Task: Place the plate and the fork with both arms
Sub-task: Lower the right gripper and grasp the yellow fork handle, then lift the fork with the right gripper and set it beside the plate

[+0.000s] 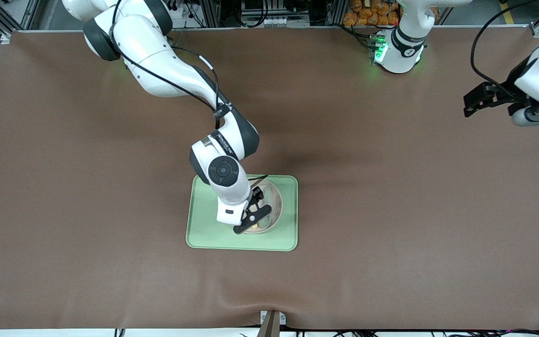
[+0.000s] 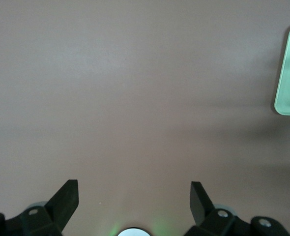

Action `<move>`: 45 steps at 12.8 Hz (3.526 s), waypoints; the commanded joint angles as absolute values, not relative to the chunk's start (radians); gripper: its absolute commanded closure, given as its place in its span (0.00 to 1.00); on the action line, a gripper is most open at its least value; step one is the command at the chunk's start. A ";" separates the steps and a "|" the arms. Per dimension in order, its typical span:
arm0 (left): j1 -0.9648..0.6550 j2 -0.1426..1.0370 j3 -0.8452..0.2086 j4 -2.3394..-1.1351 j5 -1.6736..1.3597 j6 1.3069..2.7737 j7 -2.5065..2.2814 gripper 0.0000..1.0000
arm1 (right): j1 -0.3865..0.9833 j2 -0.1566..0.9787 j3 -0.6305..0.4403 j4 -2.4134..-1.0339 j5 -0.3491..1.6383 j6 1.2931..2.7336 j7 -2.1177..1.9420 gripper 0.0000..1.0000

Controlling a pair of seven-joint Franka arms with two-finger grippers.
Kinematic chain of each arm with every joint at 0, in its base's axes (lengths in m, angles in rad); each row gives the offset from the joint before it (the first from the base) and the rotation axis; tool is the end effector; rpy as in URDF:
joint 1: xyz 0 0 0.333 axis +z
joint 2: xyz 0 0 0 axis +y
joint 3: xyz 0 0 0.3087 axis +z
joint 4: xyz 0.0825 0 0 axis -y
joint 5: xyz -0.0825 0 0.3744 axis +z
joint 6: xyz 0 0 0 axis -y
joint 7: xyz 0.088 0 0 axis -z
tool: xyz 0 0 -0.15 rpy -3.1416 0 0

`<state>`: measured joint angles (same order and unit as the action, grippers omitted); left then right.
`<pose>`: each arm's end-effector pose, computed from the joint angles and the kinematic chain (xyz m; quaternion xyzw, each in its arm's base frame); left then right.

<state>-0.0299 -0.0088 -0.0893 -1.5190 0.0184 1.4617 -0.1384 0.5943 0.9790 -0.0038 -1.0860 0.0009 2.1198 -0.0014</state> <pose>0.5257 -0.0602 0.5934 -0.9996 -0.0104 0.0228 0.0126 0.6367 0.4278 0.1868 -0.9560 -0.2922 -0.0266 0.0068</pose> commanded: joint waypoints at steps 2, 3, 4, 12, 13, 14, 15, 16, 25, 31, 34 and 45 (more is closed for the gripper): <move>-0.012 -0.021 -0.106 -1.519 -0.034 1.466 -0.129 0.00 | 0.592 0.986 -0.012 -1.085 -0.018 2.125 0.014 0.32; -0.017 -0.020 -0.107 -1.519 -0.034 1.466 -0.127 0.00 | 0.589 0.986 -0.012 -1.085 -0.018 2.125 0.014 0.32; -0.018 -0.018 -0.109 -1.519 -0.029 1.466 -0.127 0.00 | 0.589 0.986 -0.011 -1.085 -0.017 2.125 0.015 0.36; -0.008 -0.006 -0.126 -1.520 -0.021 1.465 -0.117 0.00 | 0.601 0.992 -0.011 -1.146 -0.018 2.174 0.017 0.37; -0.006 -0.006 -0.123 -1.520 -0.020 1.465 -0.115 0.00 | 0.601 0.992 -0.012 -1.146 -0.018 2.174 0.017 0.37; -0.008 -0.003 -0.121 -1.520 -0.020 1.465 -0.115 0.00 | 0.601 0.992 -0.012 -1.146 -0.018 2.174 0.017 0.37; -0.006 0.000 -0.120 -1.519 -0.020 1.465 -0.115 0.00 | 0.603 0.994 -0.011 -1.146 -0.018 2.174 0.017 0.37; -0.006 0.000 -0.118 -1.520 -0.020 1.465 -0.115 0.00 | 0.604 0.996 -0.012 -1.146 -0.018 2.174 0.017 0.37; -0.011 0.000 -0.126 -1.513 -0.020 1.465 -0.115 0.00 | 0.614 1.005 -0.012 -1.160 -0.031 2.200 0.058 0.87; -0.011 0.000 -0.126 -1.513 -0.020 1.465 -0.115 0.00 | 0.612 0.982 -0.008 -1.144 -0.018 2.157 0.117 1.00; -0.011 0.000 -0.126 -1.514 -0.020 1.465 -0.115 0.00 | 0.611 0.974 -0.002 -1.118 -0.006 2.108 0.123 1.00; -0.009 0.000 -0.126 -1.514 -0.020 1.463 -0.114 0.00 | 0.459 0.917 -0.008 -1.146 0.098 2.019 0.140 1.00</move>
<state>-0.0163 0.0029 -0.1218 -1.5202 -0.0194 1.4621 -0.1363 0.4894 0.9337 -0.0168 -1.1048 0.0778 2.0176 0.1292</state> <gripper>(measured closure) 0.000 0.846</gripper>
